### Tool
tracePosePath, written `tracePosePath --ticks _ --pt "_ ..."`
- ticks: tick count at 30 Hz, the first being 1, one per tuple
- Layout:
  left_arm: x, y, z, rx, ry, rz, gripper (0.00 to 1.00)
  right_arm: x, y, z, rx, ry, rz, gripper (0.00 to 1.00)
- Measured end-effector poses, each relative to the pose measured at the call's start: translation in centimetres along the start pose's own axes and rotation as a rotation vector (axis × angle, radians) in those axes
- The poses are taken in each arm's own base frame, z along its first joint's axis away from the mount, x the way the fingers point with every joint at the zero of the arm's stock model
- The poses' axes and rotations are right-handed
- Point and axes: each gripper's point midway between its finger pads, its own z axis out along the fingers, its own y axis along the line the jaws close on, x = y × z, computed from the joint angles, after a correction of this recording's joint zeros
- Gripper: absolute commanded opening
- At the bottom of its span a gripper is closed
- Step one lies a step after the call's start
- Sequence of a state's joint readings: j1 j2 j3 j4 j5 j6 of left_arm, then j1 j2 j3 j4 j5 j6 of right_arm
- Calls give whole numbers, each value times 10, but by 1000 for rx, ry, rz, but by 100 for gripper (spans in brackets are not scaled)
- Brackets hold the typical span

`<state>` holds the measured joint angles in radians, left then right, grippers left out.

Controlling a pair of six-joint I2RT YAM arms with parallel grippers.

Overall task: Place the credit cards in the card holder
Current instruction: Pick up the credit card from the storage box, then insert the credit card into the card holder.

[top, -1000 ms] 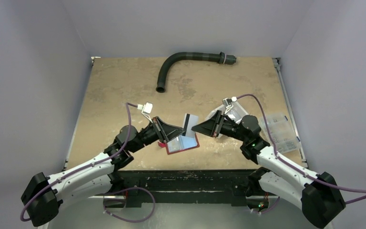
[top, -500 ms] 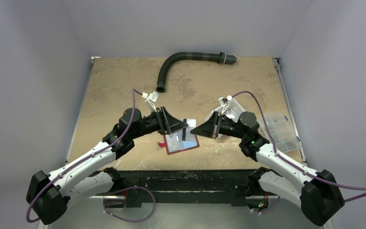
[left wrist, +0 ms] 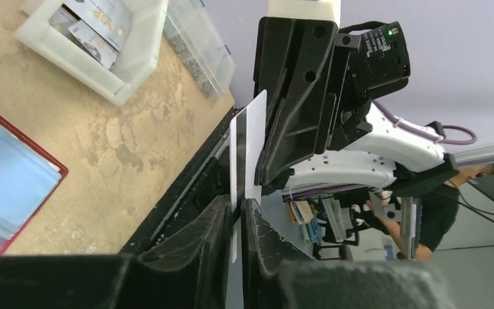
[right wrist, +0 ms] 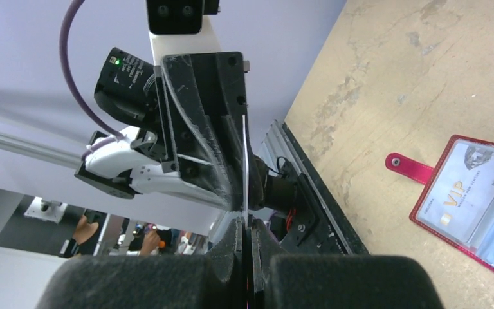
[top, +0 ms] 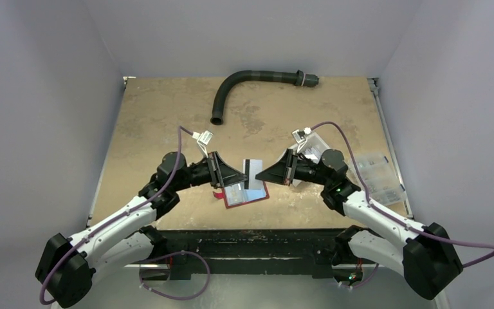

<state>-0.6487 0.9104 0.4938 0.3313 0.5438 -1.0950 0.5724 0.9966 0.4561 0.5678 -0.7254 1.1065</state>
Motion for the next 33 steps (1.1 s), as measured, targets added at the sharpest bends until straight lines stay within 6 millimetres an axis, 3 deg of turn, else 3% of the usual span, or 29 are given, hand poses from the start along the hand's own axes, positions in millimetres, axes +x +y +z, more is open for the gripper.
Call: tracePosePath --ticks 1,4,8,10,12,14,21,25,33 --pt "1 1 0 -2 5 -1 0 -1 -1 2 -3 -1 9 3" --pt "-1 10 -1 -62 -2 15 0 -1 -10 4 27 -3 26 40" --pt "-10 49 -8 -296 -49 52 0 -5 -55 2 258 -22 -13 46" --pt "-7 75 -15 -392 -57 45 0 -11 -72 0 360 -15 -66 40" --pt "4 96 -21 -455 -43 30 0 -13 -90 -1 437 17 -117 22" --pt "17 120 -27 -521 -10 14 0 -8 -108 1 485 79 -143 12" --pt "33 170 -36 -603 50 -79 0 24 -170 6 591 288 -115 0" --pt "39 187 -42 -590 64 -141 0 27 -186 10 614 333 -119 0" --pt "44 182 -24 -468 116 -161 0 29 -222 0 743 346 -131 0"
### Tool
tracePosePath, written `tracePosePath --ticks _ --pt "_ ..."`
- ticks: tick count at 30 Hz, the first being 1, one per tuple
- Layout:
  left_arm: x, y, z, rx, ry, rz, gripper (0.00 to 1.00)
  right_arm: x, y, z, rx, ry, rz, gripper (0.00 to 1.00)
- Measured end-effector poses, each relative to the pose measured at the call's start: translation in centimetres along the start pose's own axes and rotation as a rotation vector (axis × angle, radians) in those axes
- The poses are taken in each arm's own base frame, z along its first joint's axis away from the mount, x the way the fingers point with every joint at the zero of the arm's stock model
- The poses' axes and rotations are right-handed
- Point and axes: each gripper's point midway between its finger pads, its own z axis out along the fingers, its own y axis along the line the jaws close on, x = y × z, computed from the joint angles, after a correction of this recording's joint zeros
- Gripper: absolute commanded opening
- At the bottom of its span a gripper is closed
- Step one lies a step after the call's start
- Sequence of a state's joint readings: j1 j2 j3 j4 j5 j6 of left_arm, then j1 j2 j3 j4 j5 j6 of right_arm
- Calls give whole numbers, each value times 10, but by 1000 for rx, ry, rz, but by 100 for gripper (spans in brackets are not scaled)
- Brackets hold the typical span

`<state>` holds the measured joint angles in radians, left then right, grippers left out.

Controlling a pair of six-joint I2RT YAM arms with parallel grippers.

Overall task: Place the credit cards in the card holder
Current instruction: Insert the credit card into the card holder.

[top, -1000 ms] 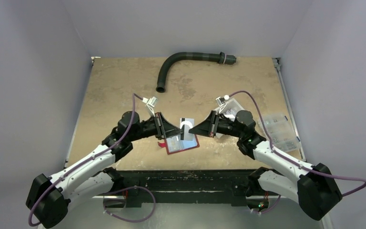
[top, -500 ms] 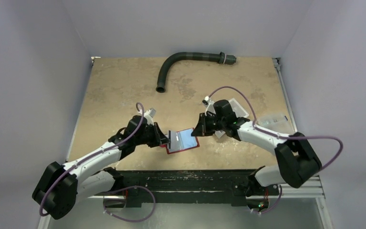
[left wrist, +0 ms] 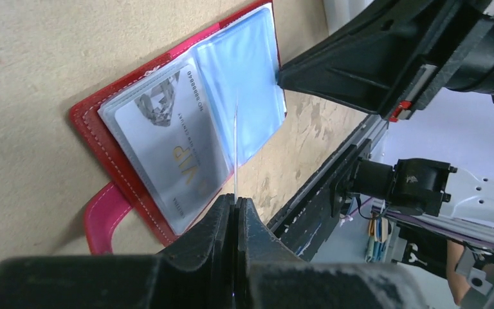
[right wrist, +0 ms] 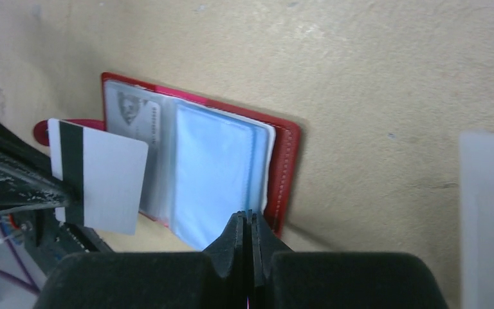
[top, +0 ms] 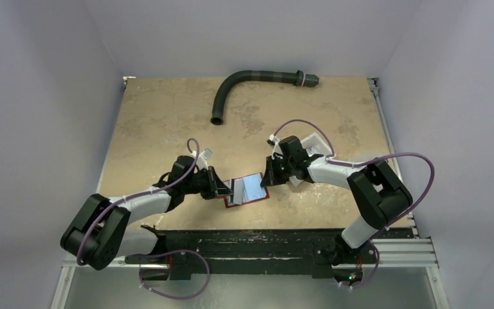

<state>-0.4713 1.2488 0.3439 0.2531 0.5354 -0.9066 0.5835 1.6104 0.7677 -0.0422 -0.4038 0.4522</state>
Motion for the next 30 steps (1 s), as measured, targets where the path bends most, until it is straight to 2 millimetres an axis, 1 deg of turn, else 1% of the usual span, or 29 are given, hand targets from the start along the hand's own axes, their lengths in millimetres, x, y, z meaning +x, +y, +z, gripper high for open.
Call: tracePosePath --ticks 5,19,30 --pt "4 5 7 7 25 -24 0 1 -12 5 51 0 8 0" --pt "15 15 15 36 58 -73 0 1 -13 5 62 -4 7 0" --pt "7 10 21 86 38 -73 0 1 -13 5 61 -5 7 0"
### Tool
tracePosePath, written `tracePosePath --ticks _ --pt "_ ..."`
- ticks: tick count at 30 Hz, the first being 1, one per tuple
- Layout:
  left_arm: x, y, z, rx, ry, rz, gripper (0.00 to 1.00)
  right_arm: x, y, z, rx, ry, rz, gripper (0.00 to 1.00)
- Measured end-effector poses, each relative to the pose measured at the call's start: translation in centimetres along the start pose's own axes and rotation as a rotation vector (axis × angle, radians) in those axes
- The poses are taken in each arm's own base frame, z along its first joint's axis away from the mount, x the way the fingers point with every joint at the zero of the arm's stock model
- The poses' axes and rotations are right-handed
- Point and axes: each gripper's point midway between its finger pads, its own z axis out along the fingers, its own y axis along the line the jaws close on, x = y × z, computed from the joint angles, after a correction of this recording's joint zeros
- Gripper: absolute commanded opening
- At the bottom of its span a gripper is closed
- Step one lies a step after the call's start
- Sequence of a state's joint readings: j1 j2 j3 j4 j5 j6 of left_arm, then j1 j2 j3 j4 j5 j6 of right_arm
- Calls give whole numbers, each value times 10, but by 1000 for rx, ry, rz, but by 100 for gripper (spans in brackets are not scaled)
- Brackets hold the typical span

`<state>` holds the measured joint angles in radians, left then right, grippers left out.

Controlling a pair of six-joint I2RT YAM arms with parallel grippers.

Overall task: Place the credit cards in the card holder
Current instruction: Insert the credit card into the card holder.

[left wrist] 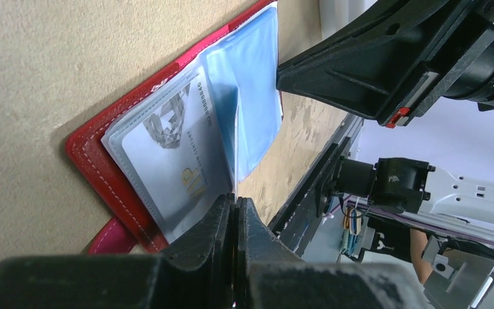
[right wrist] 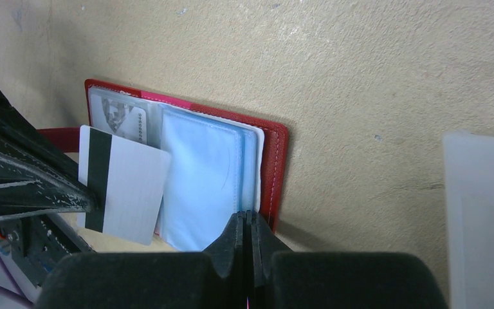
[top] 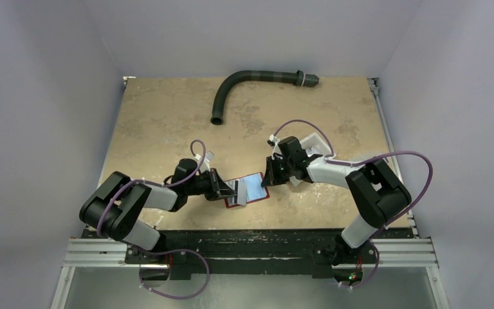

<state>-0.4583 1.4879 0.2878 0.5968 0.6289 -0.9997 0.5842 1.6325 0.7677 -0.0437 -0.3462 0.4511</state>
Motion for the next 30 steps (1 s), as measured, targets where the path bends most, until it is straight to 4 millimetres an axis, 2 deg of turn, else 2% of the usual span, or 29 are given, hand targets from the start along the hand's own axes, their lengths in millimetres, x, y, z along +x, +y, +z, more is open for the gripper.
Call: tracePosePath --ticks 20,30 --pt "-14 -3 15 65 -47 -52 0 0 2 1 -5 -1 -5 0" --pt "-17 0 13 64 -101 -87 0 0 3 1 -9 -5 -8 0"
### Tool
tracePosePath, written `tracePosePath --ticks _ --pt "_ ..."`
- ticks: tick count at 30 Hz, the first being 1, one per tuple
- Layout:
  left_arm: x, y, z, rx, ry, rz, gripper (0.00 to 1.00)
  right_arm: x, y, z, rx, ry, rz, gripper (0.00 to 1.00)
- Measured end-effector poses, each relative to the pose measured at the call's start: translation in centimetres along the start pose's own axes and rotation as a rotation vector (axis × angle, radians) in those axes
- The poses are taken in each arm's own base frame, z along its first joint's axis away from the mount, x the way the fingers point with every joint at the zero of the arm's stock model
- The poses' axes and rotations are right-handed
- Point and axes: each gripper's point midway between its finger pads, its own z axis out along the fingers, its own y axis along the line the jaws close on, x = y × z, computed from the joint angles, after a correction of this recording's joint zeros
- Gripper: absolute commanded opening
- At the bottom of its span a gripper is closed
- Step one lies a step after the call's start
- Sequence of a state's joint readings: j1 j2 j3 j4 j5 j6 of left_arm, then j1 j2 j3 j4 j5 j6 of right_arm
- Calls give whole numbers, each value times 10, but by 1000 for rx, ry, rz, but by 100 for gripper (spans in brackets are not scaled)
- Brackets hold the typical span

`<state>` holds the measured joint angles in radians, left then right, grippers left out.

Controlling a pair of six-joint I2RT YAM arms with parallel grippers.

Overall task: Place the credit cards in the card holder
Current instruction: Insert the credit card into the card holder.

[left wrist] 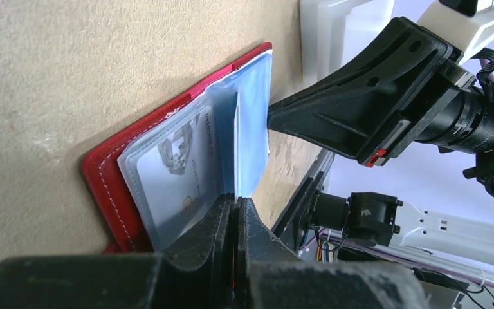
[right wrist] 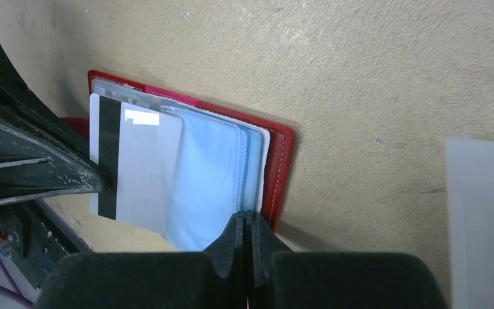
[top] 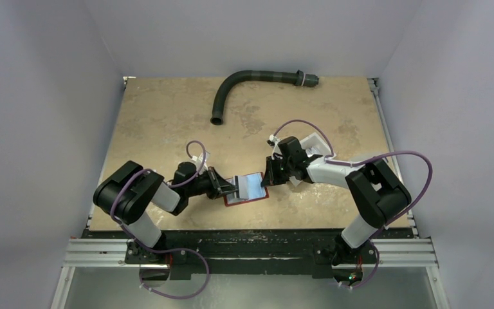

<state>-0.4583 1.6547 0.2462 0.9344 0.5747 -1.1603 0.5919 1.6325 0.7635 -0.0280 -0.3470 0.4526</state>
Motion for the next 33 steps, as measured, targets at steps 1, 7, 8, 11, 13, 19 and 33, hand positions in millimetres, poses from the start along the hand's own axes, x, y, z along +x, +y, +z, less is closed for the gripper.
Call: tracePosePath --ticks 1,7,8,11,13,19,33 --pt "0 0 0 0 -6 -6 0 0 0 0 -1 0 -1 0" --pt "0 -2 -1 12 -31 -13 0 0 2 1 -6 -5 -2 0" --pt "0 -3 0 15 -33 -10 0 0 2 1 -6 -6 0 0" --pt "3 -3 3 16 -33 -3 0 1 2 1 -8 -10 2 0" --pt "5 -3 5 16 -32 -3 0 1 2 1 -10 -12 4 0" --pt "8 -5 10 24 -48 12 0 1 2 1 -12 -15 7 0" --pt "17 -3 18 12 -130 68 0 -2 19 -23 -34 -50 20 20"
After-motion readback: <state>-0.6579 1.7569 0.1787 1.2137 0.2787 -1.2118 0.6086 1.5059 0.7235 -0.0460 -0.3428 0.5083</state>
